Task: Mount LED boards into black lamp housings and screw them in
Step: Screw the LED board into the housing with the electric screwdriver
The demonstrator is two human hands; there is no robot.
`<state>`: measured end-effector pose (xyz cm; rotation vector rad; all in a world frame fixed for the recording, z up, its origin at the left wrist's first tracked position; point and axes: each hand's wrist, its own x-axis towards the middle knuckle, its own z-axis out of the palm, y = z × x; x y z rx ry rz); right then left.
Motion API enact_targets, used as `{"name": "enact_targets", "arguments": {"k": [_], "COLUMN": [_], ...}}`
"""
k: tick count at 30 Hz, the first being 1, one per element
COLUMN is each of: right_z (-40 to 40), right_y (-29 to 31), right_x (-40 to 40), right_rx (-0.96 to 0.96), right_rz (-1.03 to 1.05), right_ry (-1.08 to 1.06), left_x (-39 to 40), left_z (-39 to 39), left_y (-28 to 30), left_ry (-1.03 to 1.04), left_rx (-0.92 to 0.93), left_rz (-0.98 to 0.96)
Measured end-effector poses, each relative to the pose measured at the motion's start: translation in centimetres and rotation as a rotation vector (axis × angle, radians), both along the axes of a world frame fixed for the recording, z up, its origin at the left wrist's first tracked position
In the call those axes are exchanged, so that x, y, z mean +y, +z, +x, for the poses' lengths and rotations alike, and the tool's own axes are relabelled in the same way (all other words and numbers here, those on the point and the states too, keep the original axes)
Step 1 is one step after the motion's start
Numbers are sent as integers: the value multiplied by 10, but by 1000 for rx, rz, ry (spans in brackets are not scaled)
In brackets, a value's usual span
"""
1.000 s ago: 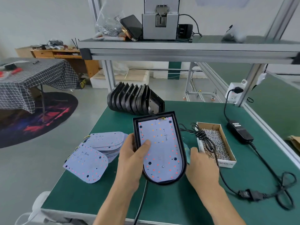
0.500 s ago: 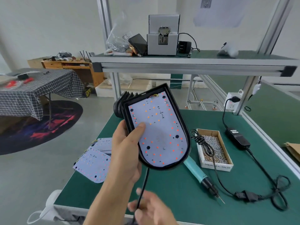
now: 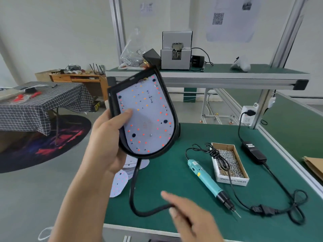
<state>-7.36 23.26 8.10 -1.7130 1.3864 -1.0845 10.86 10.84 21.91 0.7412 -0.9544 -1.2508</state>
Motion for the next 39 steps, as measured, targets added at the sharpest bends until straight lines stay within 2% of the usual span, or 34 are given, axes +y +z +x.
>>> {"name": "enact_targets", "arguments": {"k": [2,4,6,8,10,13,18,20,23,26,29,34,39], "right_z": [-30,-52,-66,-79,-88,-90,-79,-74,-64,-58,-64,-81,-103], "right_y": [26,47,74,94,107,113,92,84,76,68,57,43,30], "right_x": [-11,-26,-45,-65,-84,-99,-106,-105,-100,-100,-96,-82,-63], "right_rx": [40,54,203,301,257,0,-515,-696,-860,-1089,-1200,-1106,-1219], "right_rz": [-15,-7,-49,-53,-41,63,145,157,156,296,216,90,15], "right_ry": [-94,-78,-75,-104,-95,41,83,92,126,173,108,189,116], "left_x": [0,2,5,8,11,11,10,9,7,5,5,12,25], "left_z": [9,12,4,-9,-23,-37,-65,-75,-89,-101,-110,-130,-159], "left_y": [-2,-10,-24,-40,-53,-65,-79,-80,-79,-80,-81,-85,-87], "left_ry": [-124,-292,-433,-477,-482,-504,-469,-394,-286,-176,-80,5,151], "left_rx": [-79,-159,-240,-286,-225,-89,-58,-67,-59,-83,-159,-281,-485], "left_rz": [43,78,122,155,162,160,163,114,70,48,38,-51,-139]}}
